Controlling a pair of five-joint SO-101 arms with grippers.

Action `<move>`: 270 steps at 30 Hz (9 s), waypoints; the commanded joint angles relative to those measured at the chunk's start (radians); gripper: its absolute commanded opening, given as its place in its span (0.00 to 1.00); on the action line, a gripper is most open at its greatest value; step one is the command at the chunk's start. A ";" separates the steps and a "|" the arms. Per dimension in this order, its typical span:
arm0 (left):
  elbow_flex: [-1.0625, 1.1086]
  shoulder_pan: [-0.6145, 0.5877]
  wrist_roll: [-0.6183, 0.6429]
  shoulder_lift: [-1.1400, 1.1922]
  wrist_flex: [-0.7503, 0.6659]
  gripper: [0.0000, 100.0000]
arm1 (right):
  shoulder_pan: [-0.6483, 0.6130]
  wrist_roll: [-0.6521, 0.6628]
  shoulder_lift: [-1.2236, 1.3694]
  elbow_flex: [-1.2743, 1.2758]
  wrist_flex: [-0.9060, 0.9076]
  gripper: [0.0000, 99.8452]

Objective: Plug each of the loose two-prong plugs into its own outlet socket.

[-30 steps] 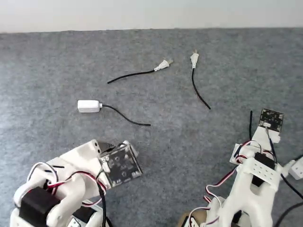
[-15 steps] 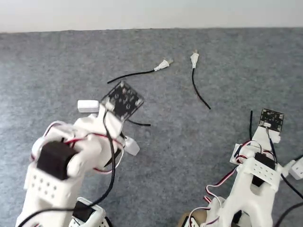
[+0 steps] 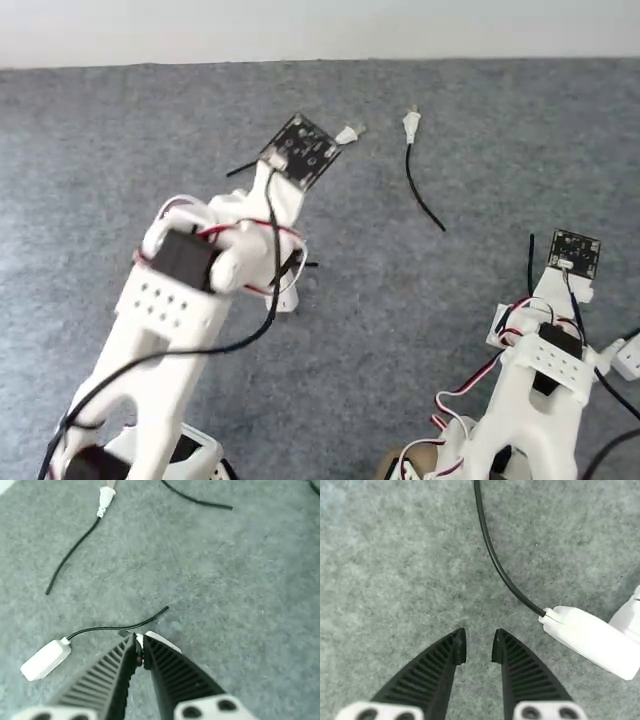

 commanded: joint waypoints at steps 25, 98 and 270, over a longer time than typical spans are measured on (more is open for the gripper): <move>0.134 -0.092 0.055 0.124 -0.470 0.27 | -0.010 0.011 -0.019 -0.005 -0.022 0.09; -1.219 -0.425 -0.565 1.470 -0.327 0.20 | -0.028 0.040 -0.019 0.006 -0.012 0.09; -0.923 -0.540 -0.221 1.103 0.061 0.19 | -0.031 0.046 -0.021 0.020 -0.041 0.09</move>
